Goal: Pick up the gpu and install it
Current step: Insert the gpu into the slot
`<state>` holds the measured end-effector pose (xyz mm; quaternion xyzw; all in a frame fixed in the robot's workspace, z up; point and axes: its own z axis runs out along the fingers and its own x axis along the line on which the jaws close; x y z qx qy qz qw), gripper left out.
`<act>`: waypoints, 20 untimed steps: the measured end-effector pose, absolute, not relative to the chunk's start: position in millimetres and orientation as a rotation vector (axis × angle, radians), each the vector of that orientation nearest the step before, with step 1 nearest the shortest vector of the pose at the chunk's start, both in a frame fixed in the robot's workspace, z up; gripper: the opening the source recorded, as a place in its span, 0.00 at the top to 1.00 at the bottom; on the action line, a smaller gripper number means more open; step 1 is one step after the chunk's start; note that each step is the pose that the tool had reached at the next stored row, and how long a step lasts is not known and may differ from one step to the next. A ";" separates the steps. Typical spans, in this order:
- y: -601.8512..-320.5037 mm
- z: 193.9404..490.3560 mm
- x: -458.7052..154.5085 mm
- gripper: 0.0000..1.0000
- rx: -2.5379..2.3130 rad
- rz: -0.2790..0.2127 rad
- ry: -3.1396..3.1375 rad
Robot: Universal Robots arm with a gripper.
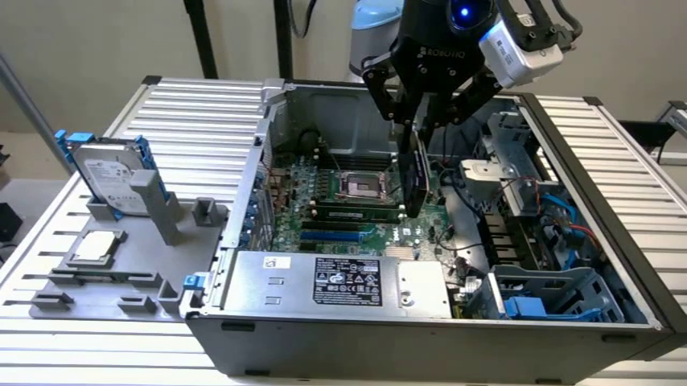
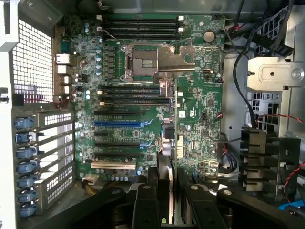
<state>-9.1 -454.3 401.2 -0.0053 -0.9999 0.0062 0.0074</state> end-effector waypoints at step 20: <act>-454.3 400.6 -9.0 0.73 0.198 0.021 -3.121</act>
